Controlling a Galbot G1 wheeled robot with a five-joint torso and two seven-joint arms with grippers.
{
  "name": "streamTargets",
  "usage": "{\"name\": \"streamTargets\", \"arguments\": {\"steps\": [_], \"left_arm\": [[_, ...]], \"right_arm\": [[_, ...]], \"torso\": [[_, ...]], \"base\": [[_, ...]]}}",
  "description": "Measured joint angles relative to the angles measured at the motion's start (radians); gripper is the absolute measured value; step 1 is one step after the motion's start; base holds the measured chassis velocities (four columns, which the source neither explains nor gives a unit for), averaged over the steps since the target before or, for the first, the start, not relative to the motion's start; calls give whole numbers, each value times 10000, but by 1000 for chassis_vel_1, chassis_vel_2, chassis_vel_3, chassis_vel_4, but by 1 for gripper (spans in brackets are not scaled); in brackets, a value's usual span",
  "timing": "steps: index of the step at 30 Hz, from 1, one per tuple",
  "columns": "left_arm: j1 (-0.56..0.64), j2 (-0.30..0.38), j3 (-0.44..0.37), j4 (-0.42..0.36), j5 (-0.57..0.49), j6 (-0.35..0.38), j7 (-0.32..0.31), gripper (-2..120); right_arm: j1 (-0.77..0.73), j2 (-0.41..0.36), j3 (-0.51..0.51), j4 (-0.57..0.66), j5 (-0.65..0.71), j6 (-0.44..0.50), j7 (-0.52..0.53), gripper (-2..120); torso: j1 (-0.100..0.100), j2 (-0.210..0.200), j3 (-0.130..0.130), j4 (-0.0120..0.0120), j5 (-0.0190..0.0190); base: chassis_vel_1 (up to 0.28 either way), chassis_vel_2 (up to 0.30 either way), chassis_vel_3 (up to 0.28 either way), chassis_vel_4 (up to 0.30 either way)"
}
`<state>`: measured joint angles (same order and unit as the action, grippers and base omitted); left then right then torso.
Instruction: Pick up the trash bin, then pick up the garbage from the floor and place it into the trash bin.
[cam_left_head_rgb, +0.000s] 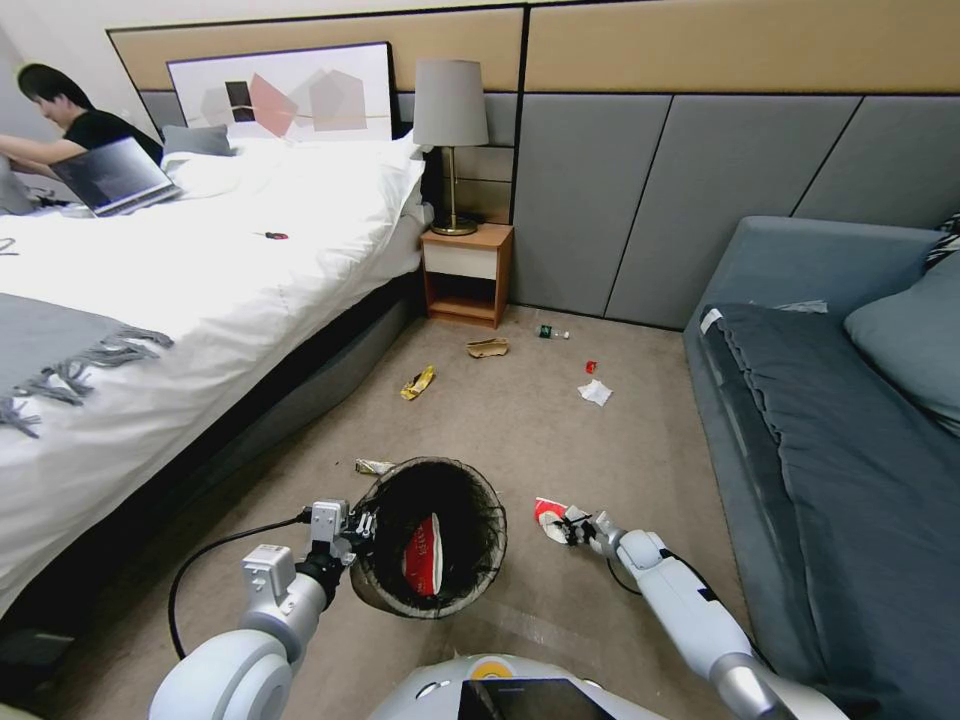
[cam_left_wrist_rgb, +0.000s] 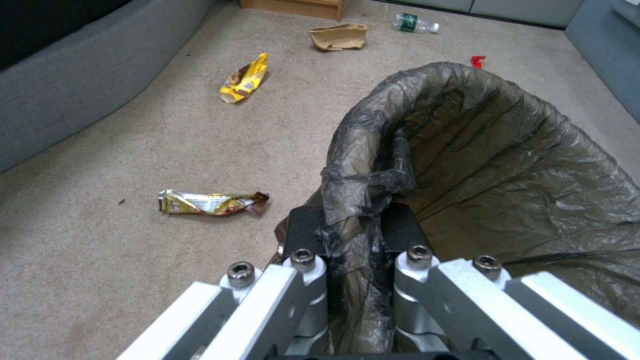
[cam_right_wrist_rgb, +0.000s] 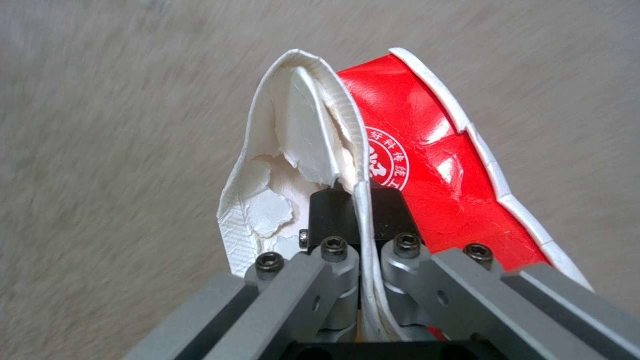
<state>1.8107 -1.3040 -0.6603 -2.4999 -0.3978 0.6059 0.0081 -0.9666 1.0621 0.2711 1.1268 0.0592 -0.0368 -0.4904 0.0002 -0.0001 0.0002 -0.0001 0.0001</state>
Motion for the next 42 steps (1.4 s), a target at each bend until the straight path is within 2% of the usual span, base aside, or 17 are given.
{"name": "streamTargets", "arguments": {"steps": [2, 3, 5, 6, 13, 14, 17, 18, 21, 26, 32, 33, 34, 35, 38, 41, 42], "left_arm": [[-26, 27, 3, 0, -14, 2, 0, 7], [-26, 27, 3, 0, -14, 2, 0, 7], [-64, 42, 37, 0, -30, 5, 0, 7], [-64, 42, 37, 0, -30, 5, 0, 7], [-89, 46, 168, 0, -19, 12, -14, 7], [-89, 46, 168, 0, -19, 12, -14, 7], [-62, 59, 207, 0, 9, 18, -22, 7], [-62, 59, 207, 0, 9, 18, -22, 7], [-64, 106, 232, 0, 9, 36, -28, 7], [-79, 154, 282, 0, 4, 53, -41, 7], [-102, 240, 309, 0, 1, 67, -54, 7], [-128, 318, 325, 0, -68, 93, -77, 7], [-151, 345, 350, 0, -100, 110, -82, 7], [-151, 345, 350, 0, -100, 110, -82, 7], [-230, 400, 392, 0, -176, 155, -85, 7], [-267, 412, 392, 0, -214, 173, -88, 7], [-301, 415, 383, 0, -261, 195, -102, 7]], "right_arm": [[-431, -506, 220, 1344, 587, -302, 279, 0], [-431, -506, 220, 1344, 587, -302, 279, 0], [-995, -989, 610, 2899, 1336, -642, 712, 0], [-995, -989, 610, 2899, 1336, -642, 712, 0], [-2128, -1630, 1886, 6446, 2980, -1403, 1321, 0], [-2128, -1630, 1886, 6446, 2980, -1403, 1321, 0], [-2664, -1880, 2431, 7965, 3846, -1738, 1662, 0], [-2664, -1880, 2431, 7965, 3846, -1738, 1662, 0], [-3009, -2169, 2840, 9551, 4750, -2221, 1966, 0], [-2951, -2401, 2790, 10904, 5747, -2743, 2324, 0], [-2070, -2332, 1654, 11870, 6540, -3366, 2479, 0], [-1106, -2268, 284, 12122, 7020, -3618, 2558, 0], [-793, -2297, -237, 12166, 7248, -3677, 2638, 0], [-793, -2297, -237, 12166, 7248, -3677, 2638, 0], [85, -2421, -1530, 12363, 7763, -3845, 2803, 0], [429, -2445, -1993, 12437, 7895, -3894, 2861, 0], [791, -2445, -2492, 12493, 8031, -3965, 2941, 0]], "torso": [[0, 0, 0, -1, -1], [0, 0, 0, -1, -1], [-1, 0, -1, 1, -2], [-1, 0, -1, 1, -2], [-1, 1, -1, 3, -3], [-1, 1, -1, 3, -3], [-2, 0, -1, 0, 1], [-2, 0, -1, 0, 1], [-2, 0, -2, 0, -3], [-2, 1, -2, 0, -4], [-2, 1, -2, 3, -2], [-2, 0, -2, 3, -2], [-2, 1, -1, 4, -2], [-2, 1, -1, 4, -2], [-2, 0, -2, 0, -3], [-2, 1, -1, 2, -3], [-2, 1, -2, 1, -3]], "base": [[0, 0, 0, 0], [0, 0, 0, 0], [0, 0, 0, 0], [0, 0, 0, 0], [0, 0, 0, 0], [0, 0, 0, 0], [0, 0, 0, 0], [0, 0, 0, 0], [0, 0, 0, 0], [0, 0, 0, 0], [0, 0, 0, 0], [0, 0, 0, 0], [0, 0, 0, 0], [0, 0, 0, 0], [0, 0, 0, 0], [0, 0, 0, 0], [0, 0, 0, 0]]}}
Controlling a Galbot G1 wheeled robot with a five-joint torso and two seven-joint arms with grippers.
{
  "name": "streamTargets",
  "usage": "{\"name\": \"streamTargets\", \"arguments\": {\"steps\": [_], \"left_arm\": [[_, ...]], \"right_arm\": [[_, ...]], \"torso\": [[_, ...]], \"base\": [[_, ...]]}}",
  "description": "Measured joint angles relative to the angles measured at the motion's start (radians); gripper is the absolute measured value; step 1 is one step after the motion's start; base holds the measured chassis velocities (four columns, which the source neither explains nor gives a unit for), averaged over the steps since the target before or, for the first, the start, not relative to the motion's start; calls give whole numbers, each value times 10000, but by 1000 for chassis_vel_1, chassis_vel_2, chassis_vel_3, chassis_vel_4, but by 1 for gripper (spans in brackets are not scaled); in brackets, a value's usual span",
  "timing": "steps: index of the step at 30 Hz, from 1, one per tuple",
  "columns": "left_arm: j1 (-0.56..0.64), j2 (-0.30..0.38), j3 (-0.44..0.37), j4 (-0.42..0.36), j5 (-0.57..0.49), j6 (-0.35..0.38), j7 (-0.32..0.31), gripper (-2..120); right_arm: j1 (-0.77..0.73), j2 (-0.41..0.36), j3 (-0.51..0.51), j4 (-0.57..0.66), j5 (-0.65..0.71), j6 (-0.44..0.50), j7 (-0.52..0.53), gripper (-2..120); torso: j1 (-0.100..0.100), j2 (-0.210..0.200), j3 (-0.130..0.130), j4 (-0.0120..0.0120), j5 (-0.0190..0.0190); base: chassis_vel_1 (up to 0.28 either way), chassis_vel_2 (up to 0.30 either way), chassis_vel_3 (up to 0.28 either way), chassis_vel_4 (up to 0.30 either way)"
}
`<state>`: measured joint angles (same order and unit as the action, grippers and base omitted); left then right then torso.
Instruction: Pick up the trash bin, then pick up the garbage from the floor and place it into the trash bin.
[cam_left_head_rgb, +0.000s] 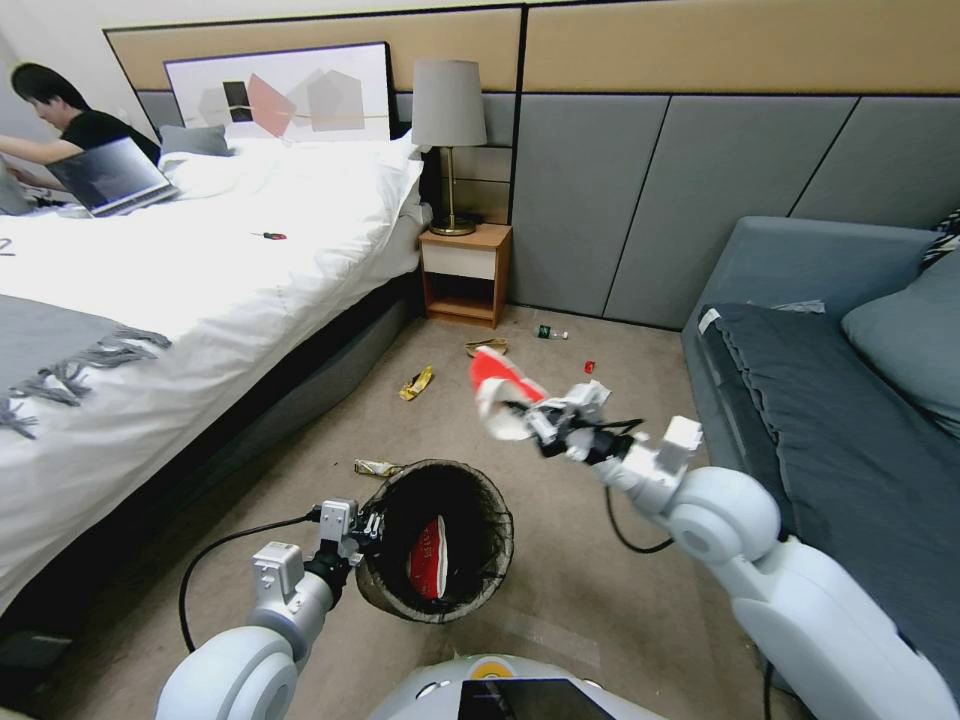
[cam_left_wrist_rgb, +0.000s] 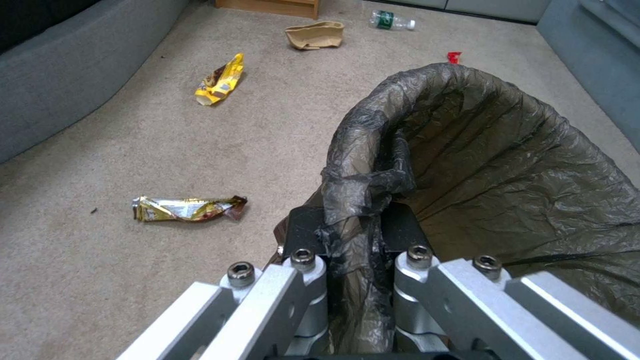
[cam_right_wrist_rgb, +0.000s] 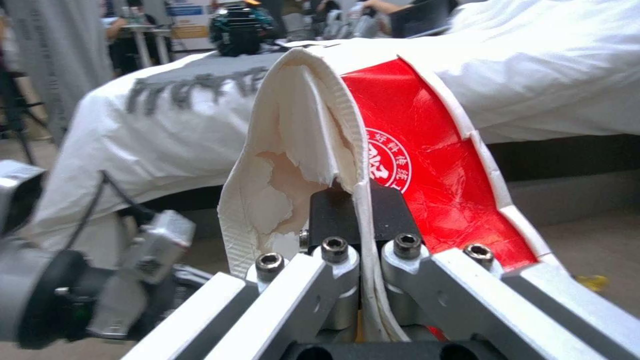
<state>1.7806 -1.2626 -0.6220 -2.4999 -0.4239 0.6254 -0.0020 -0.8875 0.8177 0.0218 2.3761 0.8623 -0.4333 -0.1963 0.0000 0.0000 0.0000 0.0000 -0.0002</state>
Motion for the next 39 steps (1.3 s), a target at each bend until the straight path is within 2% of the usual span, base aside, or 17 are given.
{"name": "streamTargets", "arguments": {"steps": [11, 26, 27, 29, 30, 31, 33, 34, 39], "left_arm": [[-58, 38, -38, 0, -59, 47, -45, 7], [-95, -12, -64, 0, -76, 65, -56, 7], [-93, -13, -64, 0, -79, 67, -56, 7], [-92, -14, -65, 0, -80, 67, -56, 7], [-68, -15, -72, 0, -84, 68, -56, 7], [-68, -15, -72, 0, -84, 68, -56, 7], [-36, -18, -78, 0, -89, 69, -55, 7], [-36, -18, -78, 0, -89, 69, -55, 7], [-3, -25, -86, 0, -107, 73, -56, 7]], "right_arm": [[285, 69, -1521, 52, -48, -187, 208, 0], [-386, -622, -1562, 322, -605, -411, -12, 0], [-391, -659, -1553, 357, -652, -420, -2, 5], [-391, -669, -1549, 364, -661, -421, 1, 7], [-392, -715, -1518, 375, -698, -424, 15, 17], [-392, -715, -1518, 375, -698, -424, 15, 17], [-403, -767, -1468, 383, -789, -417, 21, 26], [-403, -767, -1468, 383, -789, -417, 21, 26], [-593, -861, -1387, 428, -1088, -302, 52, 46]], "torso": [[0, 0, 0, -1, 2], [0, 0, 0, -1, 3], [0, 0, 0, -1, 3], [0, 0, 0, -1, 3], [0, 0, 0, 0, 3], [0, 0, 0, 0, 3], [0, -1, 0, -1, 2], [0, -1, 0, -1, 2], [0, 0, 0, -1, 3]], "base": [[0, 0, 0, 0], [0, 0, 0, 0], [0, 0, 0, 0], [0, 0, 0, 0], [0, 0, 0, 0], [0, 0, 0, 0], [0, 0, 0, 0], [0, 0, 0, 0], [0, 0, 0, 0]]}}
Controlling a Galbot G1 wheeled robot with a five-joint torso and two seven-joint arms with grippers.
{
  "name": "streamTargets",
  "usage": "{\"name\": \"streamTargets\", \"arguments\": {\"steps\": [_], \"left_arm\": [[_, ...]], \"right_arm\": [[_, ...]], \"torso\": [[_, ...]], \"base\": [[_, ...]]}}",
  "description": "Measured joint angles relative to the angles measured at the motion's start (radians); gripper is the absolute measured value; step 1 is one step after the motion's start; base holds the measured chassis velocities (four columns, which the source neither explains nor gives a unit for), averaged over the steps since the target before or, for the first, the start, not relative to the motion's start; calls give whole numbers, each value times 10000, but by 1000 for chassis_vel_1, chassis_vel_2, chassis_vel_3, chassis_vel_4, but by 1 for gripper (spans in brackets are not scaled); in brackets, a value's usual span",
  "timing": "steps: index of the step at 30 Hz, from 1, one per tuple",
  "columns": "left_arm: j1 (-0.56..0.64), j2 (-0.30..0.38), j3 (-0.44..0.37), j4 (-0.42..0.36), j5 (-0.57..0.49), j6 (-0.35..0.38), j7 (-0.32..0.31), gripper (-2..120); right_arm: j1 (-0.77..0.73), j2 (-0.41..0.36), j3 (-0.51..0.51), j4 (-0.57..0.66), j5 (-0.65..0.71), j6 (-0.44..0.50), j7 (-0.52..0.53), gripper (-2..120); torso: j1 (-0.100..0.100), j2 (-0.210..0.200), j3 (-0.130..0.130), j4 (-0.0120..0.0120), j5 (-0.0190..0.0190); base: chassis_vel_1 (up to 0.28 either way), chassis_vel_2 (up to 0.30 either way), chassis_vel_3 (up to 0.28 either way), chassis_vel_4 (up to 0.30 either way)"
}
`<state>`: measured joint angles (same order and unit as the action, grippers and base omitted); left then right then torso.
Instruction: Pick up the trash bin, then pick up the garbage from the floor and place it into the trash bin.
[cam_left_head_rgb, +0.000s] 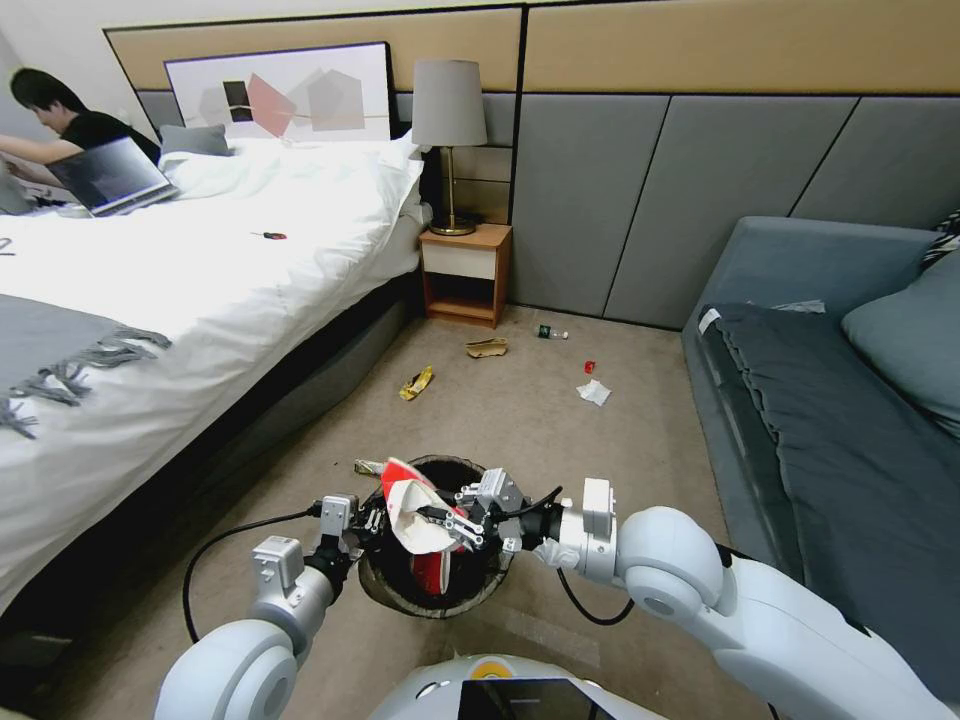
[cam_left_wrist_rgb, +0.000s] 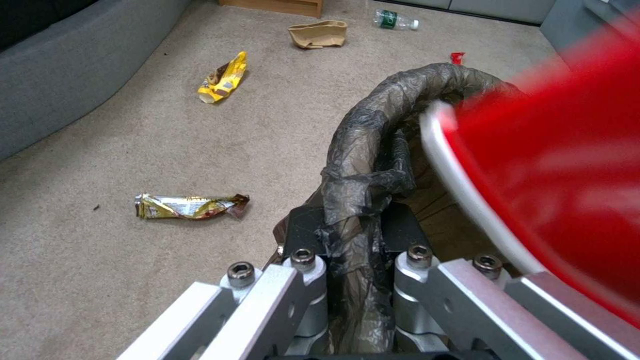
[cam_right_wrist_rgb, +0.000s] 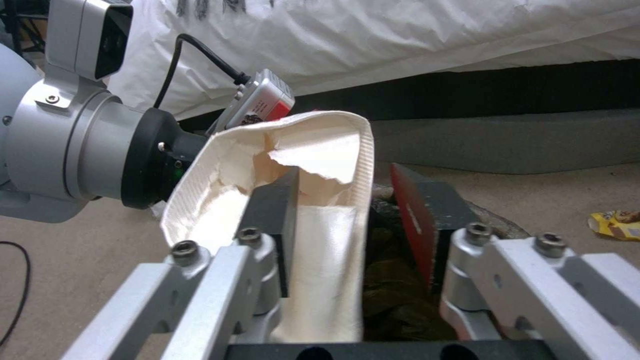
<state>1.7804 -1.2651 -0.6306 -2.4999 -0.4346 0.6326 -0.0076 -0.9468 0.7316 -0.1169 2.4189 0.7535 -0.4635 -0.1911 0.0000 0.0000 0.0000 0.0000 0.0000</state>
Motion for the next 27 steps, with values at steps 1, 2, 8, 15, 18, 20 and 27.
{"name": "streamTargets", "arguments": {"steps": [1, 2, 8, 15, 18, 20, 27], "left_arm": [[9, -6, -1, 0, -10, 3, 0, 7], [9, -6, -1, 0, -10, 3, 0, 7], [26, -20, 6, 0, -20, 13, 2, 7], [25, -32, 36, 0, -25, 17, 17, 7], [29, -20, 35, 0, -38, 21, 23, 7], [28, -15, 33, 0, -46, 21, 24, 7], [-8, 6, 18, 0, -114, 25, 25, 7]], "right_arm": [[-103, -36, 50, 0, -142, 81, 0, 53], [-103, -36, 50, 0, -142, 81, 0, 53], [-461, -173, 403, 52, -415, 198, -12, 77], [-728, -220, 699, 132, -536, 241, -20, 98], [-928, -222, 1078, 218, -572, 276, -27, 100], [-1003, -223, 1229, 257, -570, 285, -28, 100], [-1890, -308, 2405, 740, -561, 592, 481, 100]], "torso": [[0, 0, 0, 0, 0], [0, 0, 0, 0, 0], [0, 0, 0, 0, 0], [0, 0, 0, 0, 0], [0, 0, 0, 0, 0], [0, 0, 0, 1, 0], [0, 1, 0, 0, 0]], "base": [[0, 0, 0, 0], [0, 0, 0, 0], [0, 0, 0, 0], [0, 0, 0, 0], [0, 0, 0, 0], [0, 0, 0, 0], [0, 0, 0, 0]]}}
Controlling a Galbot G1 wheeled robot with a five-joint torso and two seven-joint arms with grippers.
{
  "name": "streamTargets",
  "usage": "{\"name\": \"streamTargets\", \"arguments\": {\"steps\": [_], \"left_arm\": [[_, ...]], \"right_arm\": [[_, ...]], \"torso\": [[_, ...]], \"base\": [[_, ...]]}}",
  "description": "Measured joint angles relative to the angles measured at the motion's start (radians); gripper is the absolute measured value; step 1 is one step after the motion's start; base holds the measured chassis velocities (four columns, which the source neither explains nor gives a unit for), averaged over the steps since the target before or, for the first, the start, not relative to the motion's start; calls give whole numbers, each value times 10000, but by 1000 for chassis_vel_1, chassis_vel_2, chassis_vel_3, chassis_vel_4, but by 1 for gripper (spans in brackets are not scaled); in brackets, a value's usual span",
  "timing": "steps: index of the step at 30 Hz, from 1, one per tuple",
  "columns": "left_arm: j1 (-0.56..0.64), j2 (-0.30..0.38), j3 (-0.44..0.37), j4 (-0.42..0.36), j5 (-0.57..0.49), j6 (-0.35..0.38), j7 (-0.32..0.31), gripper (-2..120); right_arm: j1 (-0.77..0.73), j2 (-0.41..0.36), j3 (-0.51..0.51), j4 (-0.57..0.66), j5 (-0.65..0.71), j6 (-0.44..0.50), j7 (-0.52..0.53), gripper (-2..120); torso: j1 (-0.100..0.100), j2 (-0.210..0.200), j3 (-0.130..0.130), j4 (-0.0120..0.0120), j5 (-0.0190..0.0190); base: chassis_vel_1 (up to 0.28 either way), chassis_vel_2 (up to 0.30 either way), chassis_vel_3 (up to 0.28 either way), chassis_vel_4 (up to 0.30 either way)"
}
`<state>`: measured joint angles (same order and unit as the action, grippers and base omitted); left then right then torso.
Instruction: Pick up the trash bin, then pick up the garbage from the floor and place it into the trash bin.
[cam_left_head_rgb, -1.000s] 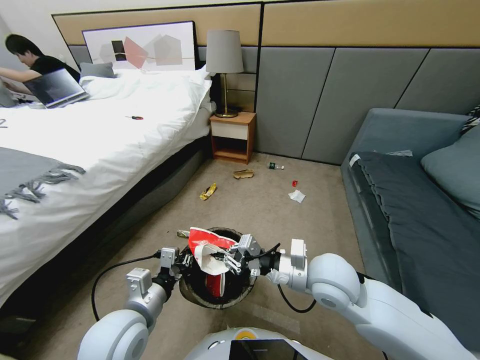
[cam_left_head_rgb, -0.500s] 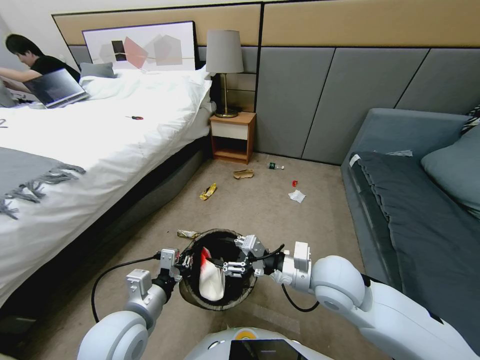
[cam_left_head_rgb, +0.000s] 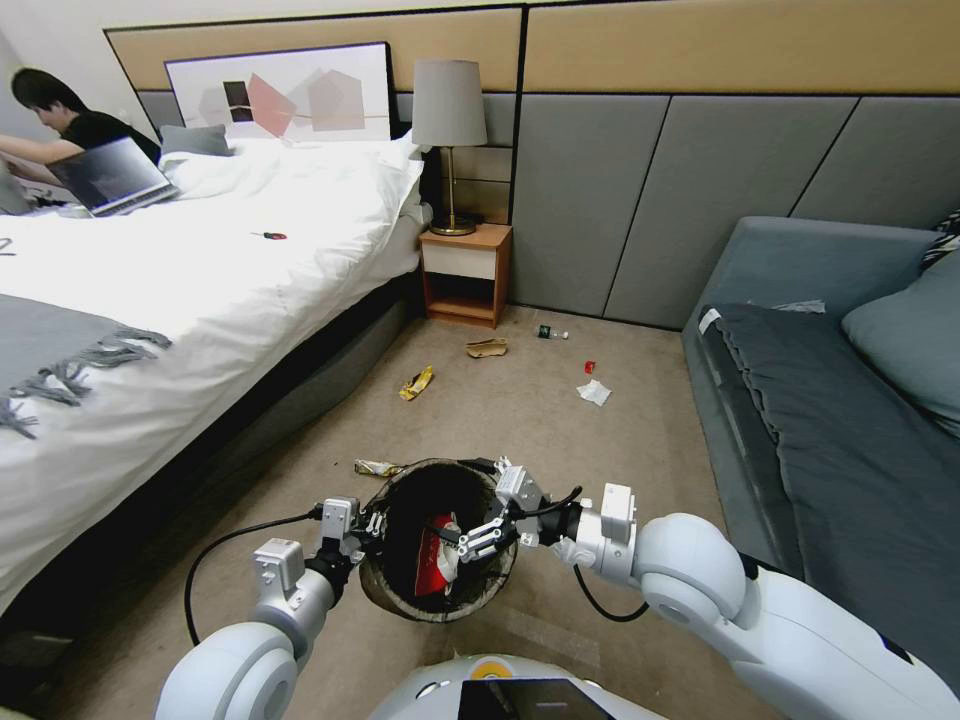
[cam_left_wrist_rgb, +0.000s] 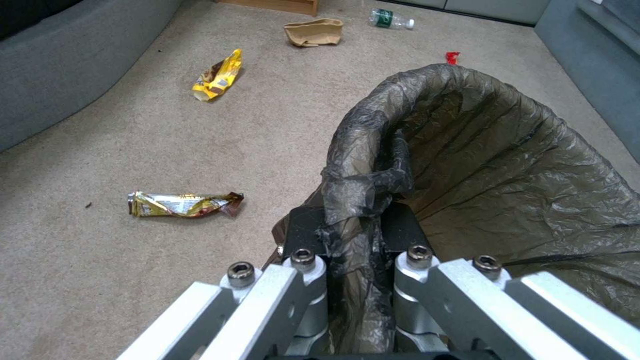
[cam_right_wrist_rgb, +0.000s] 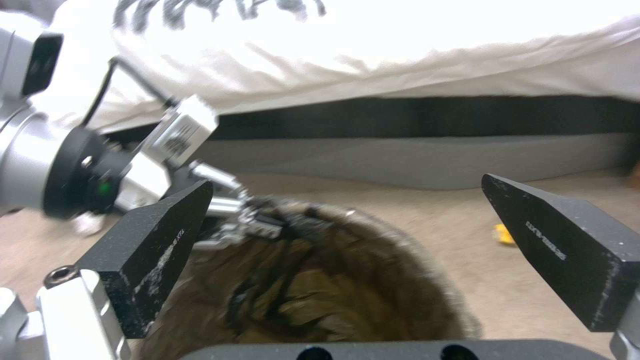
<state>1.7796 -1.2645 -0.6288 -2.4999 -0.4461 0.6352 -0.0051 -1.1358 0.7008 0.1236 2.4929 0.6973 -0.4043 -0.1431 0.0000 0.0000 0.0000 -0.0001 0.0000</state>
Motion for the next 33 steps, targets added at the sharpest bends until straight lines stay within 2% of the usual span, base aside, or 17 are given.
{"name": "streamTargets", "arguments": {"steps": [5, 7, 9, 12, 13, 15, 16, 18, 19, 21, 22, 24, 25, 27, 30, 31, 33], "left_arm": [[-24, 17, -57, 0, -51, 0, 1, 7], [-57, 11, -118, 0, -83, -2, -1, 7], [-69, 3, -131, 0, -92, -7, -18, 7], [-24, -65, -163, 0, -18, -68, -85, 7], [-24, -65, -163, 0, -18, -68, -85, 7], [46, -174, -168, 0, 96, -115, -150, 7], [46, -174, -168, 0, 96, -115, -150, 7], [5, -188, -167, 0, 171, -147, -193, 7], [5, -188, -167, 0, 171, -147, -193, 7], [11, -192, -180, 0, 239, -190, -199, 7], [11, -192, -180, 0, 239, -190, -199, 7], [45, -198, -193, 0, 267, -203, -199, 7], [52, -216, -196, 0, 291, -207, -199, 7], [53, -242, -197, 0, 308, -211, -198, 7], [37, -444, -197, 0, 504, -253, -175, 7], [37, -444, -197, 0, 504, -253, -175, 7], [57, -512, -190, 0, 728, -308, -85, 7]], "right_arm": [[-419, 65, 362, 84, 42, 244, 989, 100], [-1258, 349, 1213, 91, 23, 530, 1698, 100], [-1599, 481, 1602, 91, -36, 608, 1791, 100], [-2771, 1173, 3111, 91, -604, 1011, 2073, 100], [-2771, 1173, 3111, 91, -604, 1011, 2073, 100], [-3329, 1745, 4015, 90, -1230, 1476, 2347, 100], [-3329, 1745, 4015, 90, -1230, 1476, 2347, 100], [-4079, 2387, 4806, 54, -1803, 1881, 2388, 100], [-4079, 2387, 4806, 54, -1803, 1881, 2388, 100], [-5037, 3234, 5438, -6, -2530, 2323, 2355, 100], [-5037, 3234, 5438, -6, -2530, 2323, 2355, 100], [-5884, 4427, 5840, -37, -3426, 2812, 2279, 100], [-6200, 4883, 5886, -57, -3842, 3020, 2281, 100], [-6368, 5159, 5884, -73, -4125, 3155, 2304, 100], [-6771, 6179, 5671, -174, -5243, 3643, 2385, 100], [-6771, 6179, 5671, -174, -5243, 3643, 2385, 100], [-7085, 6771, 5513, -107, -5792, 3959, 2428, 100]], "torso": [[0, 0, 0, 1, 0], [0, -1, 0, 5, 0], [0, -1, 0, 2, 0], [0, 0, 0, -8, 0], [0, 0, 0, -8, 0], [0, 0, 0, 5, 1], [0, 0, 0, 5, 1], [0, -1, 0, 5, 0], [0, -1, 0, 5, 0], [0, -1, 0, 0, -2], [0, -1, 0, 0, -2], [-1, -1, 0, 0, 0], [-1, 0, -1, -9, 0], [0, -1, 0, -6, -1], [-1, 0, -1, 5, 0], [-1, 0, -1, 5, 0], [-1, 0, 0, 2, 0]], "base": [[0, 0, 0, 0], [0, 0, 0, 0], [0, 0, 0, 0], [0, 0, 0, 0], [0, 0, 0, 0], [0, 0, 0, 0], [0, 0, 0, 0], [0, 0, 0, 0], [0, 0, 0, 0], [0, 0, 0, 0], [0, 0, 0, 0], [0, 0, 0, 0], [0, 0, 0, 0], [0, 0, 0, 0], [0, 0, 0, 0], [0, 0, 0, 0], [0, 0, 0, 0]]}}
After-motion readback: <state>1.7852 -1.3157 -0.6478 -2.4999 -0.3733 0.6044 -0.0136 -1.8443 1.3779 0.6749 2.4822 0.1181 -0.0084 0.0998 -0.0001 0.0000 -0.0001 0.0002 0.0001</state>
